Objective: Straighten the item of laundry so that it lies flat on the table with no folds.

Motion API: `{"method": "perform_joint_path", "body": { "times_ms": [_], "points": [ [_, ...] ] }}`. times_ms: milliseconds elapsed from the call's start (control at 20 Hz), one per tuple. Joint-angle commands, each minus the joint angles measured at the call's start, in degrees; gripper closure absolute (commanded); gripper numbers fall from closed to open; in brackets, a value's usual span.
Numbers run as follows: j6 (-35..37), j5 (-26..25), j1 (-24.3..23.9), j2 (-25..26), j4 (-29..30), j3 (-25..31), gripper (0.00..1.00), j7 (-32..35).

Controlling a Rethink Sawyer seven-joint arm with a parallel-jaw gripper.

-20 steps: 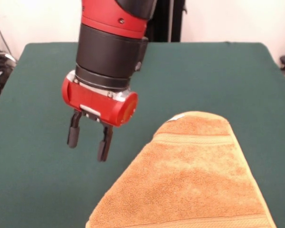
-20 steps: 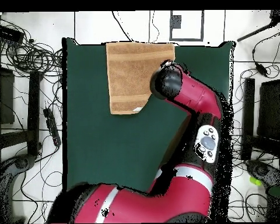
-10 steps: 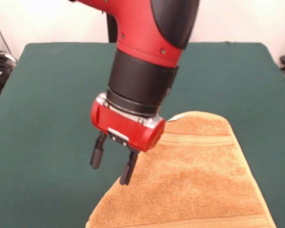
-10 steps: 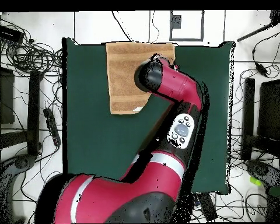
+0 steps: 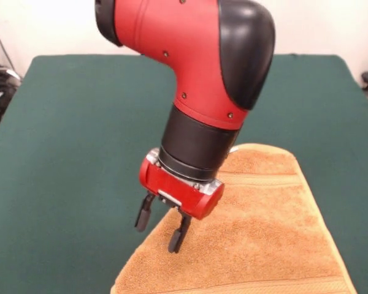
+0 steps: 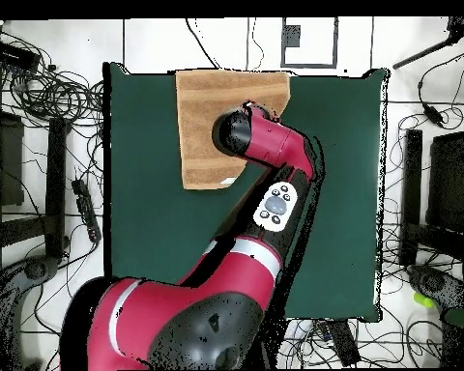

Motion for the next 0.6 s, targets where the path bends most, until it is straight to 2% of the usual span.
{"method": "perform_joint_path", "body": {
  "times_ms": [50,250,400,600],
  "points": [
    [7.5,1.3,1.9,-7.5,10.2,6.7,0.0,11.7],
    [6.7,0.9,2.1,-13.0,16.5,8.8,0.0,10.0],
    [7.6,0.6,2.4,-15.5,19.0,9.1,0.0,9.7],
    [5.9,-0.3,0.9,-19.5,24.2,11.4,0.0,7.1]
  ]
}}
